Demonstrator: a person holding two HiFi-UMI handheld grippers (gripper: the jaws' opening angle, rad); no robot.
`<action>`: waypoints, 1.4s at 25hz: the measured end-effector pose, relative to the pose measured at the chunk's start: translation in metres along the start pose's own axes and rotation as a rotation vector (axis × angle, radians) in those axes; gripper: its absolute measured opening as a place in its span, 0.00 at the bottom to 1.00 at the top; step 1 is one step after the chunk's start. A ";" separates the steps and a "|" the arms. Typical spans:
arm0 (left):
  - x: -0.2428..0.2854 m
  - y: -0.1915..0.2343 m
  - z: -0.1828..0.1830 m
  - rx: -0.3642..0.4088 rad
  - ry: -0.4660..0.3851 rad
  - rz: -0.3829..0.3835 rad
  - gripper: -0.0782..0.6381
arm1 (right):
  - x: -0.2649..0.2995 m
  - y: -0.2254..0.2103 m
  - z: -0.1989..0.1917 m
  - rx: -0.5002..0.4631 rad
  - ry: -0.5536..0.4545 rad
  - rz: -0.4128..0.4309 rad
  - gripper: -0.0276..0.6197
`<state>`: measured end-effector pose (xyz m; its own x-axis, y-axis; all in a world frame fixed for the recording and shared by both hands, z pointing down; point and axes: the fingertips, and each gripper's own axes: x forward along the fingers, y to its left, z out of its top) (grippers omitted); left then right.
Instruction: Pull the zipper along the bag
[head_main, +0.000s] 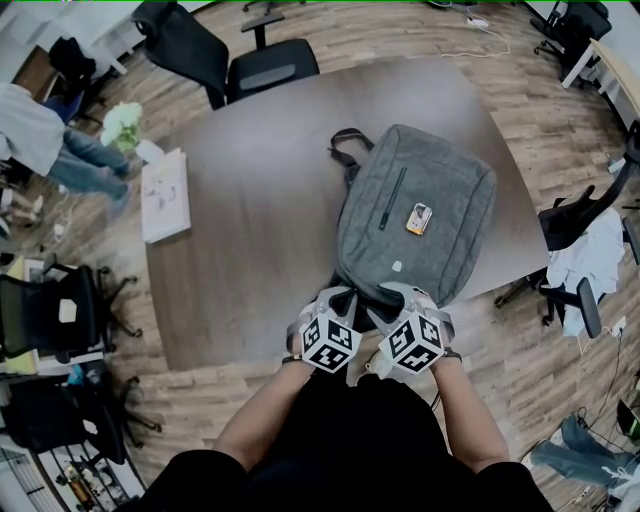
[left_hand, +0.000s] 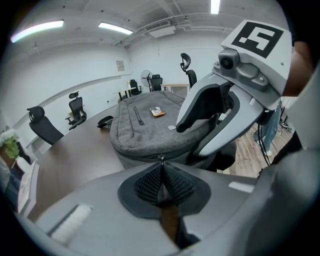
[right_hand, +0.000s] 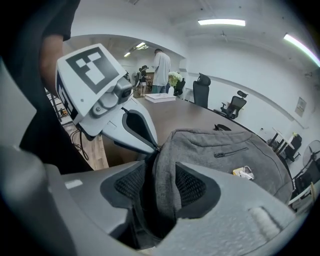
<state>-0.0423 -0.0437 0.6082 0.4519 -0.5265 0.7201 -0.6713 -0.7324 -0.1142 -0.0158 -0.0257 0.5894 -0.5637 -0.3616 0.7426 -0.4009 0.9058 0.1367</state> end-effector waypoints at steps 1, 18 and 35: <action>-0.001 0.000 0.001 -0.001 -0.005 -0.003 0.15 | 0.003 0.001 -0.002 -0.007 0.015 0.002 0.34; -0.018 0.012 0.017 0.019 -0.072 0.016 0.15 | -0.017 -0.007 0.001 -0.235 0.084 -0.102 0.13; 0.017 0.060 0.029 0.081 -0.054 -0.016 0.15 | -0.074 0.006 -0.051 -0.401 0.052 -0.075 0.12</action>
<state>-0.0577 -0.1087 0.5935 0.4947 -0.5351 0.6848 -0.6149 -0.7723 -0.1592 0.0597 0.0178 0.5689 -0.5020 -0.4278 0.7516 -0.1207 0.8952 0.4290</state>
